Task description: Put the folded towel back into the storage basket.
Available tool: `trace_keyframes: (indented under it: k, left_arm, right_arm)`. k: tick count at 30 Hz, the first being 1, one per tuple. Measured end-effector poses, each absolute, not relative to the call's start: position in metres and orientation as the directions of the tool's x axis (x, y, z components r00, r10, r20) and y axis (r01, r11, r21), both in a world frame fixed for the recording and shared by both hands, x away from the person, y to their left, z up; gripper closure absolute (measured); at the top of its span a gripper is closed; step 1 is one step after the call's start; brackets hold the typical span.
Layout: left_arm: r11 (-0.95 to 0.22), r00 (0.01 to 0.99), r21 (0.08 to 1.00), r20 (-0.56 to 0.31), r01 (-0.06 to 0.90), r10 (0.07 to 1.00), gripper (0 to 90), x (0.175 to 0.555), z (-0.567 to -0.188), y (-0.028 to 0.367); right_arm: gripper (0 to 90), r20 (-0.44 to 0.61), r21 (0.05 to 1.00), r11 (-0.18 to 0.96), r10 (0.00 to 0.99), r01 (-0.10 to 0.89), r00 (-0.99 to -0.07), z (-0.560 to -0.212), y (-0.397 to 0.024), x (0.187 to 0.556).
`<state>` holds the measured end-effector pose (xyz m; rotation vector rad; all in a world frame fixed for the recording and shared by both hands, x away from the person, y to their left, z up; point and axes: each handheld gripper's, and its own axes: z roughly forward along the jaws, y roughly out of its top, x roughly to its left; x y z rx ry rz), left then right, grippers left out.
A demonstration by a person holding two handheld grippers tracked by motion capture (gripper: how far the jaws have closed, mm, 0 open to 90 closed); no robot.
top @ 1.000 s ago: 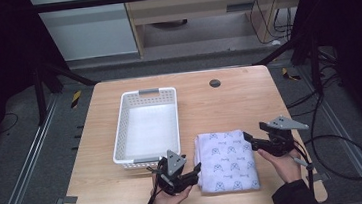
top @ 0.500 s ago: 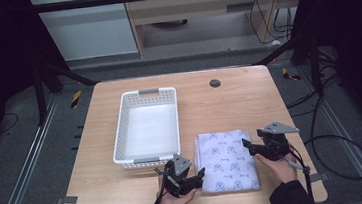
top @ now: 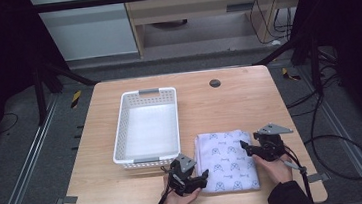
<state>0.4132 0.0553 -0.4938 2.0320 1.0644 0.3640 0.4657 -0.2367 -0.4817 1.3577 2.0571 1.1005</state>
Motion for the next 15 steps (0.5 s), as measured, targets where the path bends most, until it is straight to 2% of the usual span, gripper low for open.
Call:
trace_keyframes:
  k: [9,15]
  left_arm:
    - [-0.345,0.606,0.751,-0.093,0.563,0.79,29.3,0.416,-0.5,0.051]
    - [-0.323,0.593,0.745,-0.119,0.583,0.796,28.6,0.416,-0.504,0.051]
  right_arm:
    - [41.3,0.08,0.778,0.202,0.907,0.594,-0.413,-0.492,-0.236,0.47]
    - [43.3,0.091,0.767,0.203,0.905,0.608,-0.416,-0.495,-0.234,0.471]
